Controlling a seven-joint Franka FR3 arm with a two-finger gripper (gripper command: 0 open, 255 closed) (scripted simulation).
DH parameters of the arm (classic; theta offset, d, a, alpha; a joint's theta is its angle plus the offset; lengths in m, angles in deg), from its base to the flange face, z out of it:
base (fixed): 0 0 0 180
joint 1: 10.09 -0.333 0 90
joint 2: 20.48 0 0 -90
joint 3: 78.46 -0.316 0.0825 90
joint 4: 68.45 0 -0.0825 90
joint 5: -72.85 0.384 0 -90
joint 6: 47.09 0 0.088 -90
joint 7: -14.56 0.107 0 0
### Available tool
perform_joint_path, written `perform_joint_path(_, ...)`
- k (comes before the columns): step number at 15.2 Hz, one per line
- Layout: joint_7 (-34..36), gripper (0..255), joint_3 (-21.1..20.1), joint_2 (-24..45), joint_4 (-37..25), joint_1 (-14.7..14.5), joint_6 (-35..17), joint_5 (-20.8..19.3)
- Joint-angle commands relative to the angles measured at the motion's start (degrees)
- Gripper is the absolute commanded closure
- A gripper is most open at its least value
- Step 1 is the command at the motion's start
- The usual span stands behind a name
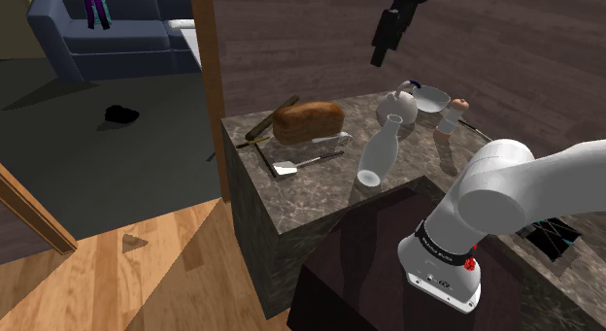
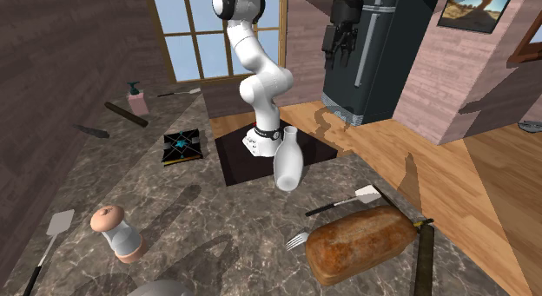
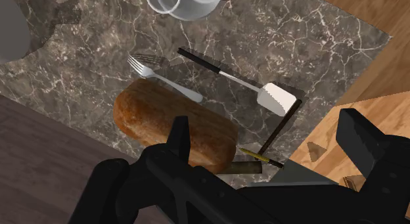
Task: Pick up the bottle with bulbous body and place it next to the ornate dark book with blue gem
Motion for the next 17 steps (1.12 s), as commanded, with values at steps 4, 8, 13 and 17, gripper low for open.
perform_joint_path(4, -1.42, 0, 3.06, -3.66, 6.53, 0.81, -3.4, -0.65)
perform_joint_path(8, -3.4, 0, 7.34, -7.97, 14.6, 2.38, -7.82, -2.02)
perform_joint_path(13, -6.2, 0, 13.29, -12.25, 23.71, 5.29, -13.37, -4.61)
perform_joint_path(17, -8.87, 0, 18.66, -14.36, 30.16, 8.54, -18.12, -7.4)
